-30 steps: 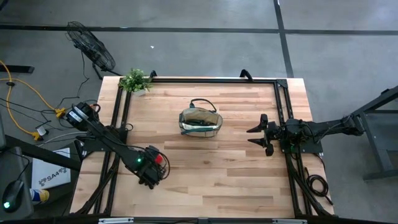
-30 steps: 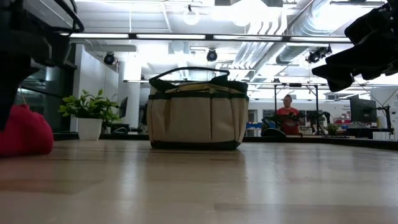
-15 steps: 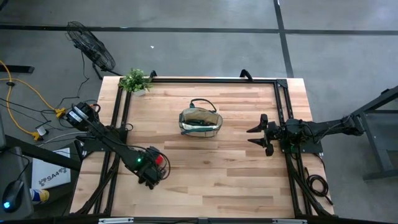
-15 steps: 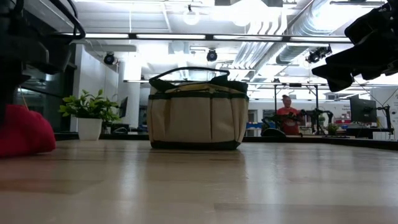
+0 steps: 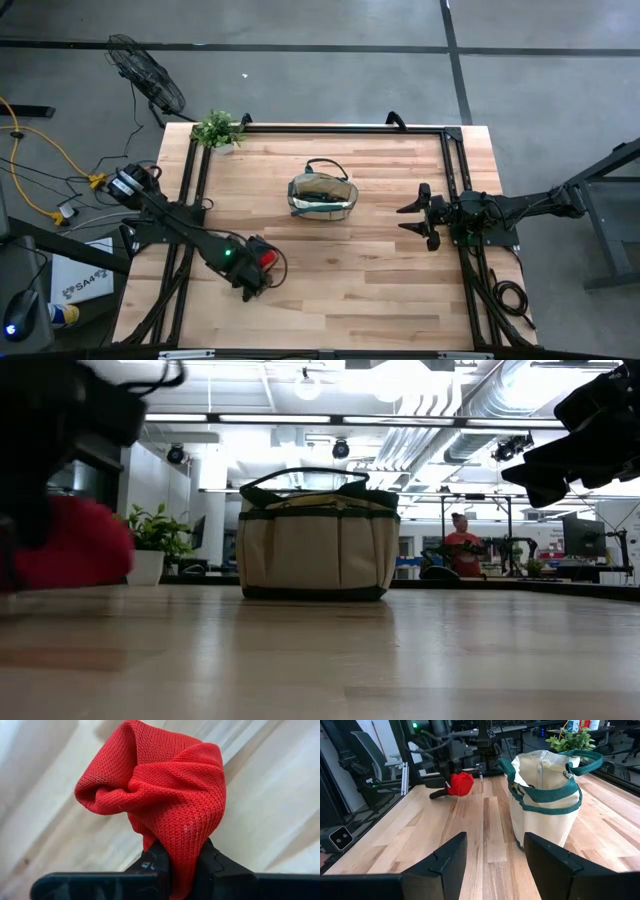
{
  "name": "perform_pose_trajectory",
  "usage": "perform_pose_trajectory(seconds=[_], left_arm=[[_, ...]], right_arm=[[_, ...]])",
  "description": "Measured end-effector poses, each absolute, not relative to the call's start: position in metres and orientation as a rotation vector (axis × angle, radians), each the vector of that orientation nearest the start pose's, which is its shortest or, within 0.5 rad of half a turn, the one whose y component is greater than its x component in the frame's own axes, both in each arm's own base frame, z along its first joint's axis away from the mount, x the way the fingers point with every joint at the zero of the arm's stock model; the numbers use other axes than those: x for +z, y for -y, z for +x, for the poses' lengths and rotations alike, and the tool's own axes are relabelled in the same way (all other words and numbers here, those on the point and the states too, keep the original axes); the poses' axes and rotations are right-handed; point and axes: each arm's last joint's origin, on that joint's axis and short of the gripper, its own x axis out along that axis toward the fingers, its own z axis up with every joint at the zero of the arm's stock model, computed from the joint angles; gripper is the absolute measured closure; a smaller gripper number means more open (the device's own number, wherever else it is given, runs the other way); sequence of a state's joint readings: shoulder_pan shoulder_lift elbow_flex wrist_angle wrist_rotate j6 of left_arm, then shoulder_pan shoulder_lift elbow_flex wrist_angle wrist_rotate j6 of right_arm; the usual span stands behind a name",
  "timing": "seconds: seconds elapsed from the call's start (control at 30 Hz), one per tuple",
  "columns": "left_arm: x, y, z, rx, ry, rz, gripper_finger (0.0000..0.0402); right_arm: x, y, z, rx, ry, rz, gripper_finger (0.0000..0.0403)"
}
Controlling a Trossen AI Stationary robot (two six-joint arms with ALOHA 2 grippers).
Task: Pick & Place Garden tools in Gardening bag
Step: Put the red gloves into the gardening bag
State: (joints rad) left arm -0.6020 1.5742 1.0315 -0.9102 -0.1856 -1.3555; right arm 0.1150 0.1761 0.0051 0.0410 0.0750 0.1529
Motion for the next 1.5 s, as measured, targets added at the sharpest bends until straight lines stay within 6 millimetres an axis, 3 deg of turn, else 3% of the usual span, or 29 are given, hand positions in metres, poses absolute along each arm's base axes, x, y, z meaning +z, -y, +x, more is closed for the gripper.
perform_pose_trajectory(seconds=[0.3,0.57,0.73,1.07,1.5], left_arm=[[0.247,0.134,0.256,0.422,-1.235,-0.338,0.0373],[0.309,0.105,0.28,0.305,-1.151,-0.121,0.0373],[0.332,0.084,0.292,0.272,-1.107,0.045,0.0373],[0.347,0.051,0.318,0.357,-1.027,0.396,0.0373],[0.344,0.044,0.345,0.511,-0.93,0.724,0.0373]], right_arm=[[0.155,-0.01,0.107,0.03,-0.132,0.14,0.0214],[0.155,-0.01,0.107,0.03,-0.132,0.141,0.0214],[0.155,-0.01,0.107,0.03,-0.132,0.14,0.0214],[0.155,-0.01,0.107,0.03,-0.132,0.14,0.0214],[0.154,-0.01,0.107,0.029,-0.139,0.14,0.0214]])
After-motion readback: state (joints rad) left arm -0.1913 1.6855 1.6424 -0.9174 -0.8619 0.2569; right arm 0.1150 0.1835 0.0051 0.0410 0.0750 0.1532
